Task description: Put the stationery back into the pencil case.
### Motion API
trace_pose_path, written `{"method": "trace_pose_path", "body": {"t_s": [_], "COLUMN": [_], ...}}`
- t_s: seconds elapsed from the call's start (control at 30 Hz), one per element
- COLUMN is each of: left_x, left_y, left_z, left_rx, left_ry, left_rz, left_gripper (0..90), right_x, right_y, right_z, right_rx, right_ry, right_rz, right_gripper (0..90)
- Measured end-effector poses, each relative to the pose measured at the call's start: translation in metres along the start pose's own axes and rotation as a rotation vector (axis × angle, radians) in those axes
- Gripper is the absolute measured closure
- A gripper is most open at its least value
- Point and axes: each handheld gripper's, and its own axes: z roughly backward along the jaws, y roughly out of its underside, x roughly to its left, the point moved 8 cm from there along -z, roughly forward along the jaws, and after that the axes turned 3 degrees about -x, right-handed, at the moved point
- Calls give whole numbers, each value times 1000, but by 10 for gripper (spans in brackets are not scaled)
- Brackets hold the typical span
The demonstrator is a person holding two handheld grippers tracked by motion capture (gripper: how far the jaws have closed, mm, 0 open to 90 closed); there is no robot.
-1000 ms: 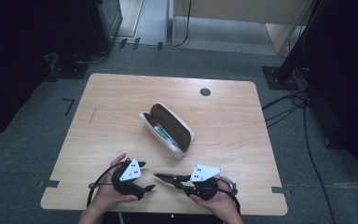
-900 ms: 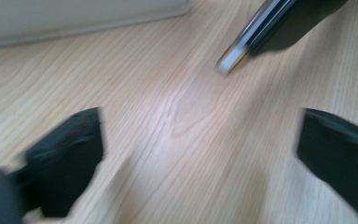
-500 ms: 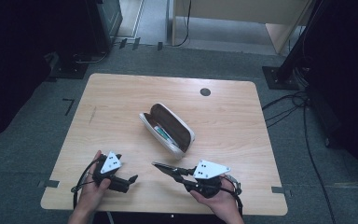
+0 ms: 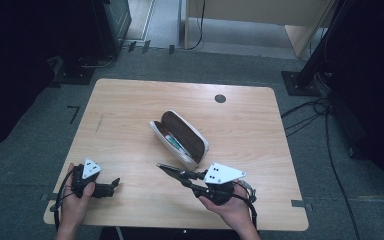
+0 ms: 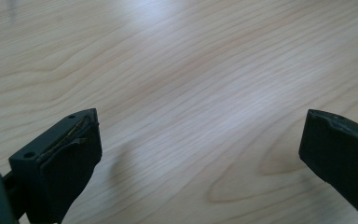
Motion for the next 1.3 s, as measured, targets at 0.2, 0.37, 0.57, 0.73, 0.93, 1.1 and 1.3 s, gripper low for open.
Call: {"method": "trace_pose_path", "body": {"t_s": [0.2,0.37,0.57,0.73,0.93,1.1,1.3], "left_x": [17,36,45,43,41,41,41], "left_y": [6,17,24,24,25,25,24], "left_z": [4,12,16,14,12,12,12], "left_rx": [21,36,20,15,25,24,25], "left_ry": [-67,-109,-128,-95,-40,-40,-35], "left_rz": [39,66,98,113,133,132,127], "left_gripper": [0,0,0,0,0,0,0], "right_x": [-6,-14,-31,-45,-62,-79,-92], "right_y": [-11,-21,-37,-46,-48,-40,-30], "right_z": [-1,1,2,-2,-10,-21,-36], "right_rx": [-16,-28,-49,-59,-58,-45,-4], "right_ry": [24,56,101,136,176,208,245], "right_rz": [-19,-41,-41,-34,-38,-73,-71], "right_gripper": [740,740,740,740,739,739,739]}}
